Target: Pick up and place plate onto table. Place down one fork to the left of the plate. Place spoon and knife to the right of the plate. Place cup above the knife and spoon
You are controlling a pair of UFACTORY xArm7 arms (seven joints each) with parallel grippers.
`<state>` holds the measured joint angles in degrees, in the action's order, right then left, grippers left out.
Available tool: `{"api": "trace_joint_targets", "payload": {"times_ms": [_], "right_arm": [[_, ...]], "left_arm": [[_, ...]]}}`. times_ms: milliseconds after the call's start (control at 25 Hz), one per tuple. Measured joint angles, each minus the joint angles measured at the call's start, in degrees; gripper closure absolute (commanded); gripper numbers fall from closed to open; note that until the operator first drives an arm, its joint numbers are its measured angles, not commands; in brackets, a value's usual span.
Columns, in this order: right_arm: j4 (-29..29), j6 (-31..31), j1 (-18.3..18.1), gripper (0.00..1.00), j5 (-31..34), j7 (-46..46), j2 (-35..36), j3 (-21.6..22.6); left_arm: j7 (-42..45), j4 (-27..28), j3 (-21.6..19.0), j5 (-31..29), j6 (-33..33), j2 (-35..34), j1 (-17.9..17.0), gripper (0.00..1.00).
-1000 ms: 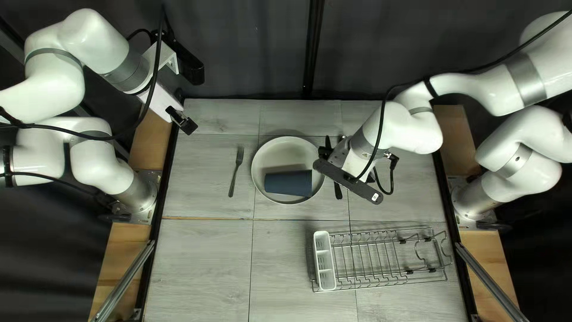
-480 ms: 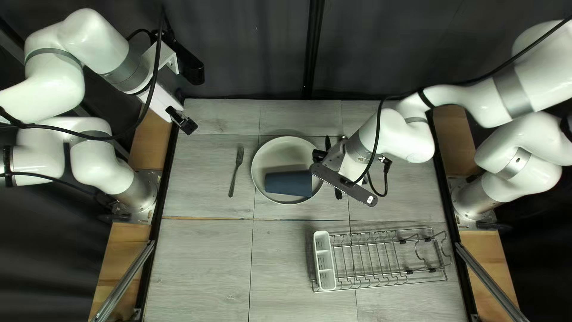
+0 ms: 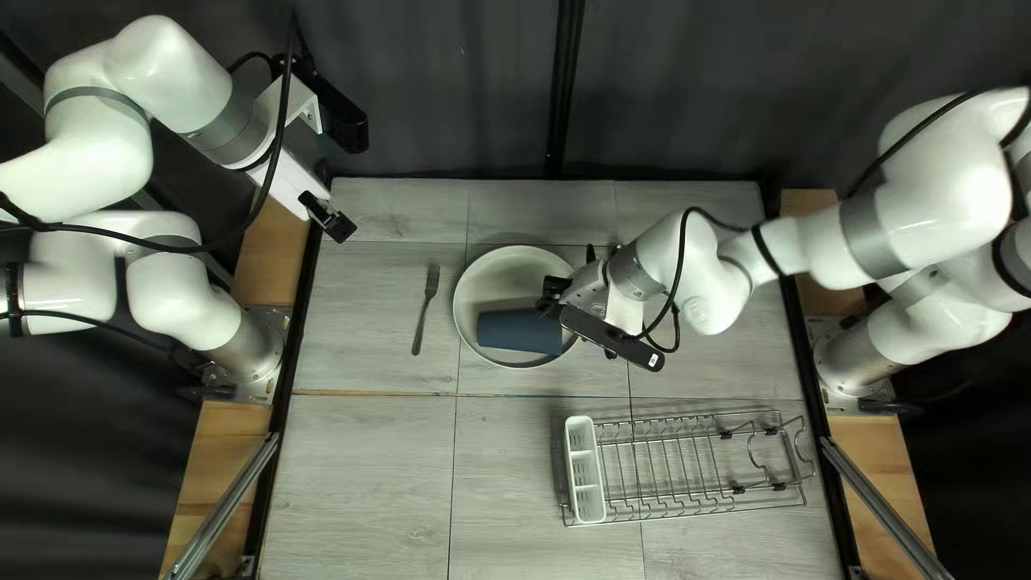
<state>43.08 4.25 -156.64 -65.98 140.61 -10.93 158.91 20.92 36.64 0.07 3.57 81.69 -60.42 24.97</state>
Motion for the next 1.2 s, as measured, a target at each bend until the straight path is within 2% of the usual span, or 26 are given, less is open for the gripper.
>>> {"api": "trace_joint_targets", "payload": {"times_ms": [160,400,760,800,840,880,1200], "right_arm": [[1.9,-1.1,-3.6,0.00,-12.7,13.0,-1.8,4.0],[5.4,-0.9,-5.7,0.00,-25.3,26.5,-4.5,5.8],[12.0,1.0,-6.4,0.00,-32.8,34.9,-9.8,6.0],[12.5,1.2,-6.4,0.18,-33.6,35.8,-10.4,5.9],[13.0,1.4,-6.4,0.49,-34.2,36.5,-10.8,5.8],[13.3,1.5,-6.5,1.00,-34.7,37.0,-11.2,5.8],[13.6,1.6,-6.5,1.00,-35.1,37.4,-11.4,5.7]], "left_arm": [[0.0,0.0,0.0,0.0,0.0,0.0,0.0,0.00],[0.0,0.0,0.0,0.0,0.0,0.0,0.0,0.00],[0.0,0.0,0.0,0.0,0.0,0.0,0.0,0.00],[0.0,0.0,0.0,0.0,0.0,0.0,0.0,0.00],[0.0,0.0,0.0,0.0,0.0,0.0,0.0,0.00],[0.0,0.0,0.0,0.0,0.0,0.0,0.0,0.00],[0.0,0.0,0.0,0.0,0.0,0.0,0.0,0.00]]}}
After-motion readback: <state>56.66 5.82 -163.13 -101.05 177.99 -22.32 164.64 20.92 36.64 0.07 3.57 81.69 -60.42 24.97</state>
